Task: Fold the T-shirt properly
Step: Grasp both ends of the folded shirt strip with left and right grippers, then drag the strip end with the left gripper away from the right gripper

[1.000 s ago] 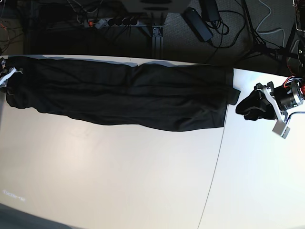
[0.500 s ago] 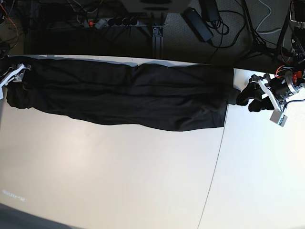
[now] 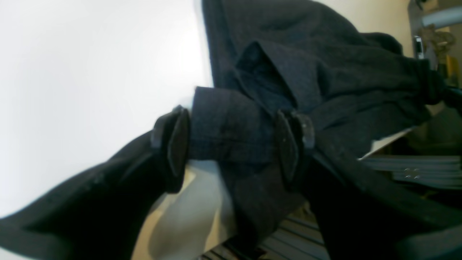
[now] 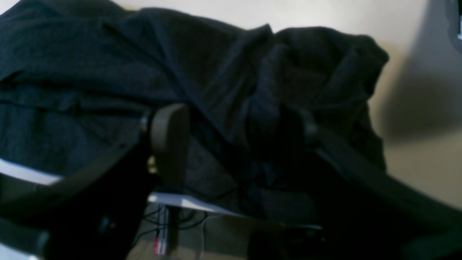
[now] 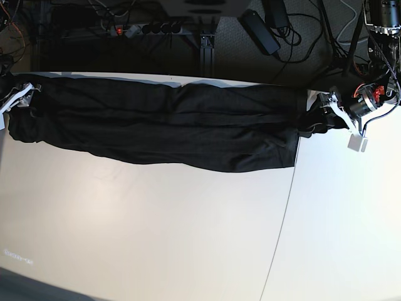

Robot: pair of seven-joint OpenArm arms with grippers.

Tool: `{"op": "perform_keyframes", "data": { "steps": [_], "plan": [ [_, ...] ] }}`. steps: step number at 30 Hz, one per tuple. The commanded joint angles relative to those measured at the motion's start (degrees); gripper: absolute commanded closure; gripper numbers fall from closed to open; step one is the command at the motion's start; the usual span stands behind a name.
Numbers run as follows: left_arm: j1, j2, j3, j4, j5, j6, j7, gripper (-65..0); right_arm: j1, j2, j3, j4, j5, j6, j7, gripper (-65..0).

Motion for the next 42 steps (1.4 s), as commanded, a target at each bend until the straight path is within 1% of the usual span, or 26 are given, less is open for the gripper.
{"op": "perform_keyframes", "data": {
  "steps": [1, 7, 13, 17, 20, 23, 24, 25, 27, 28, 29, 31, 32, 35, 39, 42],
  "plan": [
    [-0.15, -0.28, -0.11, 0.31, 0.35, -0.22, 1.14, -41.1, 0.13, 1.29, 0.74, 0.72, 0.68, 3.52, 0.90, -38.8],
    [-0.20, 1.44, 2.03, 0.31, -0.33, -0.24, 1.09, -41.1, 0.13, 1.29, 0.74, 0.72, 0.66, 3.52, 0.87, -38.8],
    [-1.16, 4.13, 4.13, 0.31, 0.20, -0.26, 0.63, -41.1, 0.13, 1.31, 0.74, 0.72, 0.66, 3.50, 0.70, -38.8],
    [-3.37, 6.08, 4.35, 0.31, 2.29, -0.24, 0.02, -41.1, 0.13, 1.29, 0.74, 0.72, 0.66, 3.52, 0.61, -38.8],
    [-4.94, 7.02, 4.35, 0.15, 5.03, -0.20, -1.07, -41.0, 0.13, 1.29, 0.74, 0.72, 0.66, 3.50, 0.37, -38.7],
    [-5.88, 7.69, 4.35, -0.22, 5.25, -0.17, -1.44, -39.8, 0.13, 1.29, 0.74, 0.72, 0.68, 3.52, 0.24, -38.7],
    [-5.88, 7.85, 4.39, -0.22, 5.29, -0.17, -1.99, -36.7, 0.13, 1.29, 0.74, 0.72, 0.68, 3.52, 0.26, -38.7],
    [-5.86, 7.91, 4.39, -0.22, 5.38, -0.17, -2.40, -31.5, 0.13, 1.29, 0.74, 0.70, 0.68, 3.52, 0.24, -38.7],
    [-5.88, 8.15, 4.39, -0.22, 6.93, -0.20, -3.28, -18.6, 0.13, 1.31, 0.74, 0.72, 0.68, 3.52, 0.26, -38.7],
    [-5.88, 8.33, 4.39, -0.22, 8.13, -0.20, -4.48, -14.3, 0.13, 1.29, 0.74, 0.72, 0.66, 3.52, 0.26, -38.7],
    [-5.88, 8.55, 4.39, -0.22, 9.25, -0.20, -5.86, -12.4, 0.13, 1.29, 0.74, 0.72, 0.68, 3.50, 0.26, -38.7],
    [-6.23, 9.09, 4.39, -0.22, 11.30, -0.20, -8.61, -11.5, 0.13, 1.29, 0.74, 0.72, 0.68, 3.52, 0.26, -38.7],
    [-6.71, 9.53, 4.39, -0.22, 12.90, -0.20, -9.35, -9.8, 0.13, 1.29, 0.74, 0.72, 0.68, 3.50, 0.26, -38.6],
    [-8.79, 10.56, 4.68, -0.28, 16.57, -0.20, -9.64, 0.0, 0.15, 1.29, 0.74, 0.72, 0.74, 3.52, 0.28, -38.6],
    [-12.48, 10.67, 6.49, -0.33, 20.57, -0.22, -9.88, 0.0, 0.17, 1.31, 0.76, 0.72, 1.86, 3.50, 0.28, -38.6],
    [-15.76, 10.62, 8.26, -0.33, 27.52, -0.22, -11.41, 0.0, 0.42, 1.31, 0.76, 0.74, 2.84, 3.50, 0.31, -38.6]
  ]
}}
